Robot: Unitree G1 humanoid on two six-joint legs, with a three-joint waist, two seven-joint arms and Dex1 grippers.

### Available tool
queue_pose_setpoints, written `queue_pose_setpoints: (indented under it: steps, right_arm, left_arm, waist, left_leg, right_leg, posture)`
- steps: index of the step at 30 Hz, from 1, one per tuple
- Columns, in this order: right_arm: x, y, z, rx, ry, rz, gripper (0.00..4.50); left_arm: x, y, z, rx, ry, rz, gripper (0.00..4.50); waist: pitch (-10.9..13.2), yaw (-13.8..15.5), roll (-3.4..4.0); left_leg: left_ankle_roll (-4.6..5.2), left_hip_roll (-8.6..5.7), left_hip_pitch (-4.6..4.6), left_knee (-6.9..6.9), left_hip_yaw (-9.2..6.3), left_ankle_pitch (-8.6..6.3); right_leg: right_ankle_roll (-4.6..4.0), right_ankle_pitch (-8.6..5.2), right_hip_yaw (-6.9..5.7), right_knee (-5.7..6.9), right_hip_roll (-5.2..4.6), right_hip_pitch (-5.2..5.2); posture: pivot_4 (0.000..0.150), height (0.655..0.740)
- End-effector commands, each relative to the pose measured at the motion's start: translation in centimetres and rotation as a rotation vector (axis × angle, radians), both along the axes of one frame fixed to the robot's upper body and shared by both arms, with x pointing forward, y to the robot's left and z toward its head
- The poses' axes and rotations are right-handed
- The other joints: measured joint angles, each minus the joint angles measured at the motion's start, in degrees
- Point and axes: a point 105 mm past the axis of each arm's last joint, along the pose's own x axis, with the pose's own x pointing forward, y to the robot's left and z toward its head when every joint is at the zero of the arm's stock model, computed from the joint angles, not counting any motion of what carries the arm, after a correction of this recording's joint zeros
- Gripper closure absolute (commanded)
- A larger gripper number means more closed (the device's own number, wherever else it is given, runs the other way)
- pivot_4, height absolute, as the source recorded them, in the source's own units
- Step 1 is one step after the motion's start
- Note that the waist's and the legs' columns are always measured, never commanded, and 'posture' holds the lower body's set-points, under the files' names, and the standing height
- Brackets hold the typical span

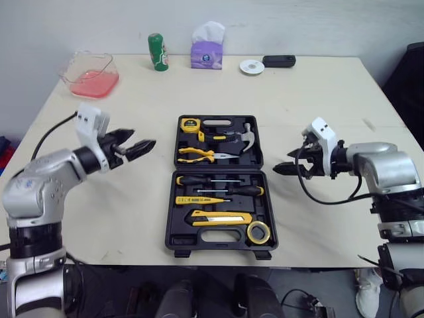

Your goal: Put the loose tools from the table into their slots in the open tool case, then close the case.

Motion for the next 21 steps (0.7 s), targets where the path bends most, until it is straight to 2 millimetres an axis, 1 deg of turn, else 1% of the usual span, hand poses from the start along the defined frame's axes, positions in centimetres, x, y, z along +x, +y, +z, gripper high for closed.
queue_pose_setpoints:
  steps: [1,2,4,7,11,14,17,19,21]
  right_arm:
    - [-0.3,0.6,1.3,0.031,0.125,-0.061,0.00]
    - [0.1,1.0,1.6,0.035,0.164,-0.100,0.00]
    - [0.8,1.7,2.2,0.046,0.206,-0.171,0.00]
    - [1.8,2.8,2.9,0.026,0.189,-0.208,0.00]
    - [2.6,3.9,3.0,0.023,0.175,-0.232,0.00]
    - [3.1,4.0,2.6,-0.013,0.161,-0.254,0.00]
    - [3.5,3.7,2.1,-0.076,0.130,-0.272,0.00]
    - [3.4,3.8,2.1,-0.053,0.139,-0.263,0.00]
    - [3.4,3.9,2.1,-0.038,0.147,-0.259,0.00]
  left_arm:
    - [0.4,-0.6,-0.7,-0.025,0.205,0.024,0.01]
    - [0.9,-0.7,-1.1,-0.006,0.285,0.056,0.01]
    - [1.7,-1.2,-1.2,0.016,0.342,0.088,0.01]
    - [3.0,-0.9,-2.3,0.125,0.371,0.143,0.01]
    - [4.1,-1.4,-2.3,0.094,0.357,0.144,0.01]
    - [4.5,-1.4,-2.8,0.114,0.369,0.156,0.01]
    - [4.8,-1.7,-2.8,0.079,0.381,0.148,0.01]
    - [4.7,-2.5,-3.0,0.069,0.391,0.113,0.01]
    - [4.7,-2.9,-3.2,0.075,0.399,0.098,0.01]
  waist:
    - [0.01,-0.05,0.02]
    - [0.01,-0.04,0.02]
    - [0.01,-0.02,0.01]
    - [0.01,0.02,0.01]
    - [0.01,0.07,0.01]
    - [0.01,0.05,0.00]
    - [0.01,-0.03,0.00]
    - [0.01,-0.02,0.00]
    - [0.01,-0.08,0.00]
  left_leg:
    - [0.00,-0.01,-0.02,0.00,0.01,0.00]
    - [0.00,-0.04,-0.03,0.01,0.01,0.03]
    - [0.00,-0.07,-0.03,0.04,0.07,0.05]
    - [0.00,-0.11,-0.14,0.03,0.19,0.10]
    - [-0.04,-0.15,-0.30,-0.08,0.37,0.12]
    - [-0.03,-0.18,-0.40,-0.05,0.38,0.12]
    - [-0.02,-0.19,-0.40,0.03,0.45,0.13]
    - [-0.03,-0.19,-0.40,0.05,0.48,0.14]
    - [-0.04,-0.18,-0.40,0.06,0.48,0.14]
  right_leg:
    - [0.00,0.00,-0.03,0.03,0.08,0.00]
    - [0.00,0.00,-0.09,0.06,0.19,-0.03]
    - [0.00,0.00,-0.11,0.18,0.21,-0.08]
    - [0.00,0.00,-0.15,0.32,0.21,-0.33]
    - [0.00,0.00,-0.18,0.60,0.22,-0.78]
    - [0.00,0.00,-0.20,0.62,0.21,-0.85]
    - [0.00,-0.01,-0.17,0.62,0.20,-0.84]
    - [0.01,-0.01,-0.14,0.64,0.20,-0.84]
    - [0.01,-0.01,-0.14,0.65,0.21,-0.85]
  posture:
    - [0.150,0.7400]
    - [0.150,0.7400]
    - [0.150,0.7400]
    - [0.150,0.7400]
    - [0.150,0.7400]
    - [0.150,0.7400]
    - [0.150,0.7400]
    - [0.150,0.7400]
    - [0.150,0.7400]
